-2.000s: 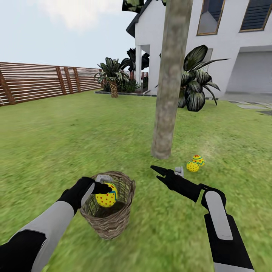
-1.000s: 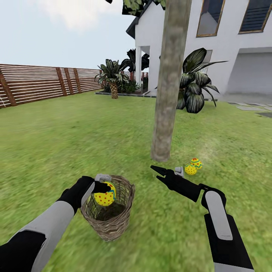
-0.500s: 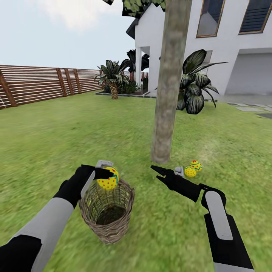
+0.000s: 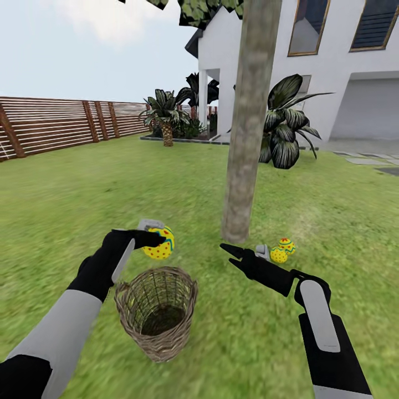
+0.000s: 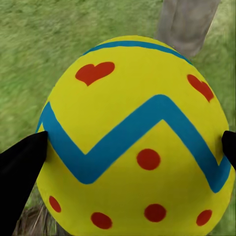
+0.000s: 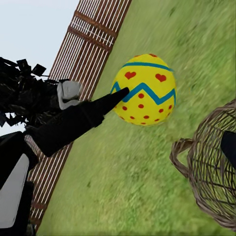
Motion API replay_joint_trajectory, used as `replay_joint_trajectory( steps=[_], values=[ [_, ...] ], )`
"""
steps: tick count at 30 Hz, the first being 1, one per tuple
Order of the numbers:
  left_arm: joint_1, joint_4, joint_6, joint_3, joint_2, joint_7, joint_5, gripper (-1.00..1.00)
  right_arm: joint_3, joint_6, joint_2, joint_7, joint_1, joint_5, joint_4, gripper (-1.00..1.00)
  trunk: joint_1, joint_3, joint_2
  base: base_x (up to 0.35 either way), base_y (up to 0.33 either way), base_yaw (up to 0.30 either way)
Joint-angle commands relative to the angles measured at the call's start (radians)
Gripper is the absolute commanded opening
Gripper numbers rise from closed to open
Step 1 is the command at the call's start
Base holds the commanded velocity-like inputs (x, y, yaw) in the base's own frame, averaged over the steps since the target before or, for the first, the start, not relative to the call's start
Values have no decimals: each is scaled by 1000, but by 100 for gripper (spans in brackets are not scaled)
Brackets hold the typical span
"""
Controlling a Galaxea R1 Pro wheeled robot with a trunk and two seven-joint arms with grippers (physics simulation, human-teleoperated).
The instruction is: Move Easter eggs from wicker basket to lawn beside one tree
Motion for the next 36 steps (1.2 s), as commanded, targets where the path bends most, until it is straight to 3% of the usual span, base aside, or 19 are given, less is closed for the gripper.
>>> replay_joint_trajectory(
  steps=[1,5,9,12,16,36],
  values=[
    [7,-34,20,-2,9,4,9,-100,-3,6,2,10,-1,11,-1,100,-4,2,7,0,0,0],
    [46,-156,84,-1,23,5,9,-100,-3,6,1,10,-2,9,-2,100,-19,15,35,0,0,0],
    [60,-210,148,0,28,22,8,-100,-2,6,2,10,-2,7,-2,100,-35,28,63,0,0,-34],
    [78,-289,206,0,68,33,9,-100,-1,6,2,9,-1,7,-2,100,-46,39,84,0,0,-92],
    [111,-362,238,1,83,37,8,-100,-1,6,3,9,-1,5,-2,100,-62,52,112,0,0,-21],
    [121,-381,251,-2,76,104,7,-100,-6,6,4,9,0,3,0,100,-138,125,252,0,0,-136]
  ],
)
